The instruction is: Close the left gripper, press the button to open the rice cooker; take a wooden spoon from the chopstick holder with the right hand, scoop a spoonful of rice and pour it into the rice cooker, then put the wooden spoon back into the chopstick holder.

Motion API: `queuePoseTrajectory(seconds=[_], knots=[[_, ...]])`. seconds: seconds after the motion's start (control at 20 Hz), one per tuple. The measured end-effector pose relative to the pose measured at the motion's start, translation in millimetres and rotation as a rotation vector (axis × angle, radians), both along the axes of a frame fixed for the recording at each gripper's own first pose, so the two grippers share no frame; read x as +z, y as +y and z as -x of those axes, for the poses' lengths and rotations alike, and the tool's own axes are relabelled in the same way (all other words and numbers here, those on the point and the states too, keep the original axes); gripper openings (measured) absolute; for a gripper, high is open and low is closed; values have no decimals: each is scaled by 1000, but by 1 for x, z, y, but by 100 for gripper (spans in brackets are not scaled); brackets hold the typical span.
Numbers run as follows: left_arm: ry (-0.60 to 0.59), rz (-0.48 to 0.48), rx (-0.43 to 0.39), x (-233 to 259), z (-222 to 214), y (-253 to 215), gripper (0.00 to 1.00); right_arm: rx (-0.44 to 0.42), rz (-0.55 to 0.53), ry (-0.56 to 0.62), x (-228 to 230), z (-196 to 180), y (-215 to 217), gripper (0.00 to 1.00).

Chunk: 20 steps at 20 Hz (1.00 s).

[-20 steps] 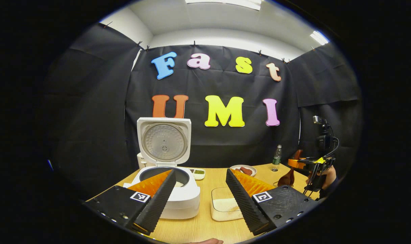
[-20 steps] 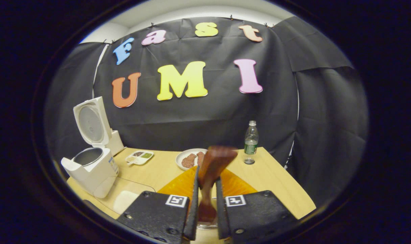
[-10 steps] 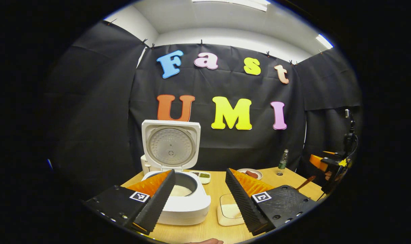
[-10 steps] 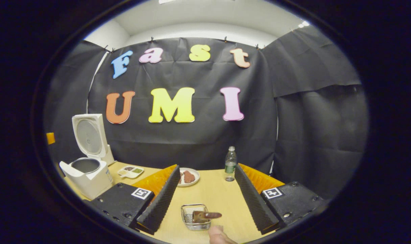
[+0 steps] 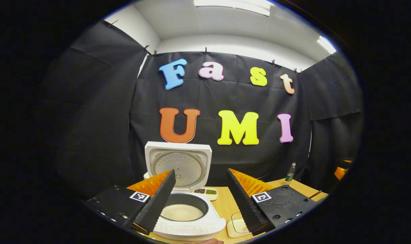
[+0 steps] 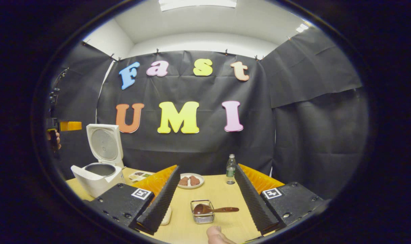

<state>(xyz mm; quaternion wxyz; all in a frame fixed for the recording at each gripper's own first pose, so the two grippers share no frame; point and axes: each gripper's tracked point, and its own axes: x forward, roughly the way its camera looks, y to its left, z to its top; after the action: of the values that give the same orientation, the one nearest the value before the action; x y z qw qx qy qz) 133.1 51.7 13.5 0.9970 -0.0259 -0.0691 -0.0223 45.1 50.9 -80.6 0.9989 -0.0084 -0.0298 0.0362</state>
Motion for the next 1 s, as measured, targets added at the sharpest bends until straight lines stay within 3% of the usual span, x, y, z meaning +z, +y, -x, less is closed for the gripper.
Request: queuePoseTrajectory(seconds=[0.25, 0.6, 0.9, 1.0], knots=[[-36, -42, 6, 39, -39, 11, 94, 25, -5, 10, 2, 5, 2, 100], [56, -21, -36, 64, -116, 13, 94, 72, -18, 6, 1, 2, 7, 100], [113, -48, 53, 45, -201, 54, 94, 59, -3, 40, -5, -1, 3, 100], [121, -11, 72, 42, -219, 67, 94, 43, 11, 40, -4, 2, 1, 100]])
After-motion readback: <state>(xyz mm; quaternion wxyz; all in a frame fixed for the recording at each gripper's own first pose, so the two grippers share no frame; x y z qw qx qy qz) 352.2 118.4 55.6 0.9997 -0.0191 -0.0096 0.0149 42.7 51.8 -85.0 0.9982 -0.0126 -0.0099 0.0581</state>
